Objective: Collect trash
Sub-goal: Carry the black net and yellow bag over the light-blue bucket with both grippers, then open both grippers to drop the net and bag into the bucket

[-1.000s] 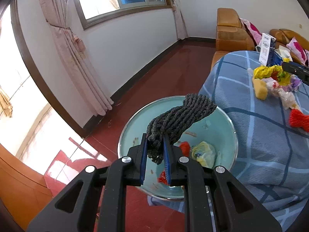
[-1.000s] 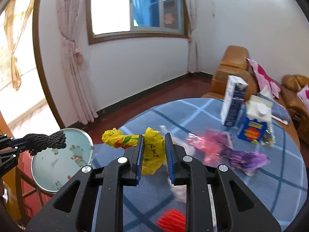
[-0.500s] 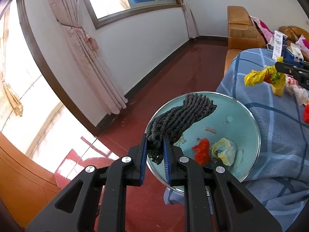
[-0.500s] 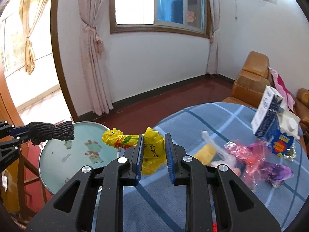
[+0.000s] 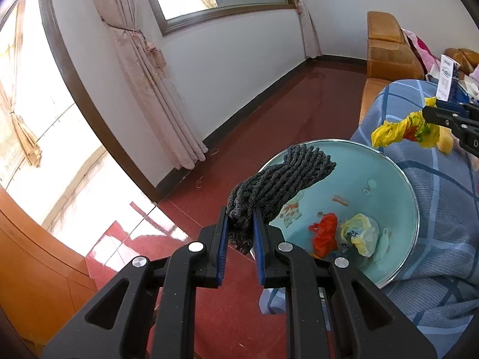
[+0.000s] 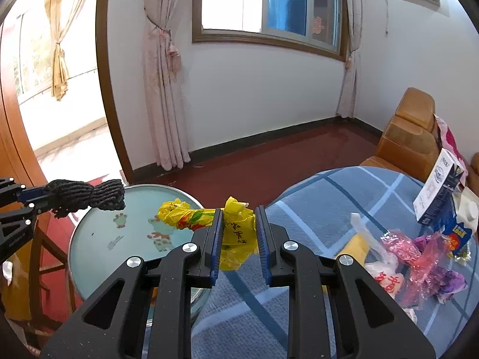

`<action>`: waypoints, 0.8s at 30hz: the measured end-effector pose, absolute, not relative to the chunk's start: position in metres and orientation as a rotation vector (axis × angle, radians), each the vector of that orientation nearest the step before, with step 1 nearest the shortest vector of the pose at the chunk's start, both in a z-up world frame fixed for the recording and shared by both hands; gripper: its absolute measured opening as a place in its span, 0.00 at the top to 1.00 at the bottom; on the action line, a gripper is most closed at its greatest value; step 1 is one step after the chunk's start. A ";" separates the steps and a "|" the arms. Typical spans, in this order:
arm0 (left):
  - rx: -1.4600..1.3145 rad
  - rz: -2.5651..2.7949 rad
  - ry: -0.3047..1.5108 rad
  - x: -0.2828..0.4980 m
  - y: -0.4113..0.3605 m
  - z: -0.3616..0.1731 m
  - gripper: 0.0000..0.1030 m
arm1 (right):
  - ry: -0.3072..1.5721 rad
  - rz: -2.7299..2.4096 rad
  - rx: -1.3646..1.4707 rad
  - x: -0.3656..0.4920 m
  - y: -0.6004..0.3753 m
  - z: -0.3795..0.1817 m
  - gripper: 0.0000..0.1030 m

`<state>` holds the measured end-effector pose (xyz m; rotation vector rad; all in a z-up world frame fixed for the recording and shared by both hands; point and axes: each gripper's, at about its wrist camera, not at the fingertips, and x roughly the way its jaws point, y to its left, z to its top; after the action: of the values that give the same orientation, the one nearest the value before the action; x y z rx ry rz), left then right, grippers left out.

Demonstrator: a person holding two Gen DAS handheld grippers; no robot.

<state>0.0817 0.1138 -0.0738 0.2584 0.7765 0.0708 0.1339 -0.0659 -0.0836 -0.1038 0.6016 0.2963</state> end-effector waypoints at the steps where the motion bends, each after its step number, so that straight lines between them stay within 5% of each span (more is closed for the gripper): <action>1: 0.256 0.069 0.777 0.082 0.114 -0.074 0.85 | 0.602 0.298 -0.104 0.134 -0.065 -0.084 0.78; 19: 0.244 0.049 0.777 0.081 0.112 -0.074 0.84 | 0.613 0.337 -0.121 0.130 -0.056 -0.087 0.78; 24: 0.238 0.031 0.774 0.079 0.108 -0.074 0.71 | 0.621 0.367 -0.147 0.128 -0.049 -0.090 0.72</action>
<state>0.0791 0.1083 -0.0744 0.2381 0.7740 0.0311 0.1283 -0.0487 -0.0900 -0.1469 0.6206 0.3673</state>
